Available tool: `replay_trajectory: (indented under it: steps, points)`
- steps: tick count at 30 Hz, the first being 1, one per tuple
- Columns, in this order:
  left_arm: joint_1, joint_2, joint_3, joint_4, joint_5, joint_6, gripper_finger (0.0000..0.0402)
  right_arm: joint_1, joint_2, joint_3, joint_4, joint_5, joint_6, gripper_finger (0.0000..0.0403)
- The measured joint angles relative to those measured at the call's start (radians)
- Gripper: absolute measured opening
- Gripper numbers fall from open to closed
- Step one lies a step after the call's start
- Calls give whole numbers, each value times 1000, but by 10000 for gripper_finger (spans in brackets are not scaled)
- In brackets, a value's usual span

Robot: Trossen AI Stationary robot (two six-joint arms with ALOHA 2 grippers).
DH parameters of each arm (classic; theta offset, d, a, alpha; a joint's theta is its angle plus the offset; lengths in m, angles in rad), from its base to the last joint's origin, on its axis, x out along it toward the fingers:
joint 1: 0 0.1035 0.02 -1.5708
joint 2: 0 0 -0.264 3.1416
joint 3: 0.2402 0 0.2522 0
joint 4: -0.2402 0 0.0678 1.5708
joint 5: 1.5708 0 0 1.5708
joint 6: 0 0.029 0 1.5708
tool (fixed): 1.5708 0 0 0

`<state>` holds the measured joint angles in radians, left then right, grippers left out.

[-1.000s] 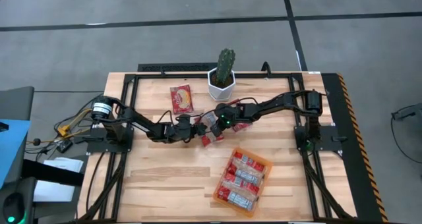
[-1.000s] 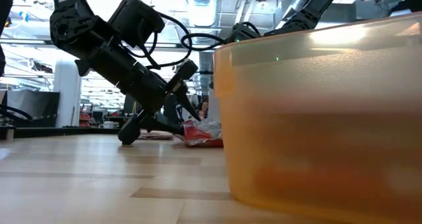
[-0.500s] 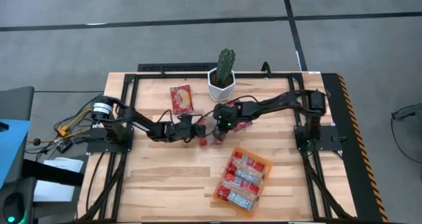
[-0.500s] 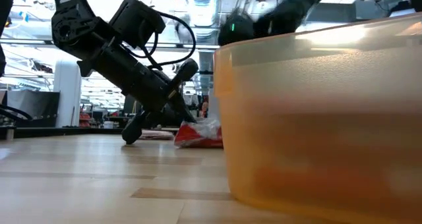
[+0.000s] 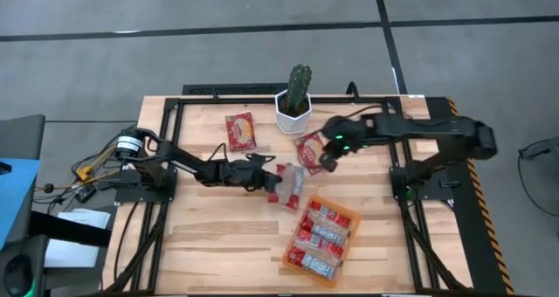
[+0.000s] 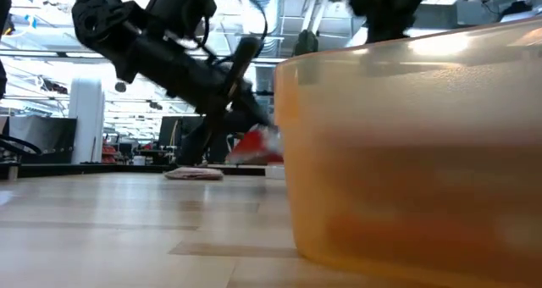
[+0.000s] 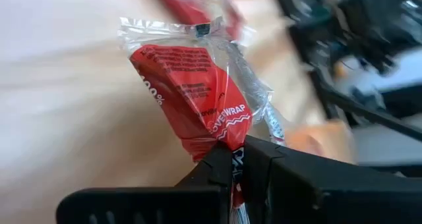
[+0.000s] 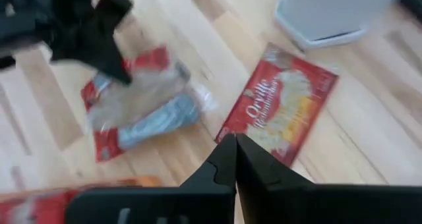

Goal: Sort popcorn bags into baskets
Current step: Put the red popcorn bag into the orange container

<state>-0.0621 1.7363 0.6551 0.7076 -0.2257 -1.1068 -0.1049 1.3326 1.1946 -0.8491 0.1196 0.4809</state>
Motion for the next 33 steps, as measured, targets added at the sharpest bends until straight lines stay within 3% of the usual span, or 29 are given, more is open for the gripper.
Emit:
replay_trajectory:
  steps: [5,11,15,22,33]
  points:
    - [-28,-33,90,-55,86,61,0,64,-167,0,-139,62,112,29]
    - [-41,-109,280,-453,88,239,0,158,-316,0,-279,141,217,17]
    - [-45,-114,440,-626,194,440,0,216,-381,-1,-314,142,279,18]
    - [-62,3,709,-782,291,769,0,279,-442,-1,-344,142,308,34]
    - [-62,268,1124,-1039,405,1211,0,309,-486,-1,-410,143,341,19]
